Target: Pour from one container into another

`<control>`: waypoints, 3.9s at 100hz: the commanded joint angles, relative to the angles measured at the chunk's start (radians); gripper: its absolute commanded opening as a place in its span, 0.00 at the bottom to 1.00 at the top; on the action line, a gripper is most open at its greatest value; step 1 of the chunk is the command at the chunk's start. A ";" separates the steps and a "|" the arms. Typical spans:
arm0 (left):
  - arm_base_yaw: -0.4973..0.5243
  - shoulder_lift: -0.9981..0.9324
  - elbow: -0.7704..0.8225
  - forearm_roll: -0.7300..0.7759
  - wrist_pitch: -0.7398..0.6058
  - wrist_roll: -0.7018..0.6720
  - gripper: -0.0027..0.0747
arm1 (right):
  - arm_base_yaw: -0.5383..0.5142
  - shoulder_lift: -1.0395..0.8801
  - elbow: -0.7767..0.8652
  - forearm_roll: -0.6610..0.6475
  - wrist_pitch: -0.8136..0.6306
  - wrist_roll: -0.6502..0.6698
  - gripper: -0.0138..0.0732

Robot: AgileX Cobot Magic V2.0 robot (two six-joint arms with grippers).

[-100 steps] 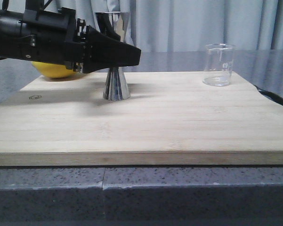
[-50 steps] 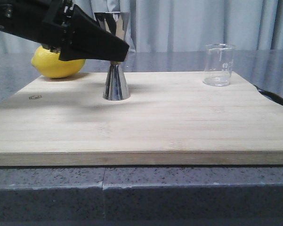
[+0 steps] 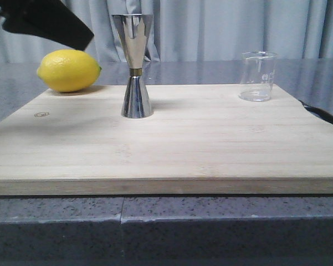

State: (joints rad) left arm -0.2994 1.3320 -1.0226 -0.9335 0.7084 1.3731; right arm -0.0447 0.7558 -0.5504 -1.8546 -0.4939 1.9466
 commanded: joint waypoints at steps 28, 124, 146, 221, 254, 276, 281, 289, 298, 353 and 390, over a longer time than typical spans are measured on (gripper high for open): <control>-0.006 -0.294 -0.029 0.489 -0.064 -0.711 0.74 | -0.006 -0.006 -0.024 -0.017 0.014 -0.004 0.75; -0.006 -0.632 0.109 1.013 0.021 -1.424 0.63 | -0.006 -0.006 -0.026 -0.011 0.081 0.165 0.52; -0.006 -0.632 0.109 1.013 0.021 -1.424 0.25 | -0.006 -0.006 -0.026 -0.011 0.081 0.165 0.14; -0.006 -0.632 0.109 1.013 0.006 -1.422 0.01 | -0.006 -0.004 -0.026 -0.011 0.083 0.165 0.08; 0.095 -0.794 0.293 1.001 -0.121 -1.422 0.01 | -0.006 -0.004 -0.026 -0.011 0.094 0.165 0.08; 0.208 -1.053 0.617 1.003 -0.393 -1.422 0.01 | -0.006 -0.004 -0.026 -0.011 0.094 0.165 0.08; 0.219 -1.104 0.680 1.003 -0.451 -1.422 0.01 | -0.006 -0.004 -0.026 -0.011 0.094 0.165 0.08; 0.233 -1.200 0.795 0.994 -0.533 -1.422 0.01 | -0.006 -0.004 -0.026 -0.011 0.094 0.165 0.08; 0.241 -1.275 0.890 0.994 -0.621 -1.422 0.01 | -0.006 -0.004 -0.026 -0.011 0.094 0.165 0.08; 0.241 -1.362 1.030 0.992 -0.762 -1.422 0.01 | -0.006 -0.004 -0.024 -0.011 0.101 0.165 0.08; 0.241 -1.362 1.030 0.925 -0.817 -1.385 0.01 | -0.006 -0.004 -0.024 -0.011 0.101 0.165 0.08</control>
State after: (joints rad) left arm -0.0622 -0.0063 0.0023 0.0269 -0.0201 -0.0172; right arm -0.0447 0.7558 -0.5504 -1.8546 -0.4260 2.1153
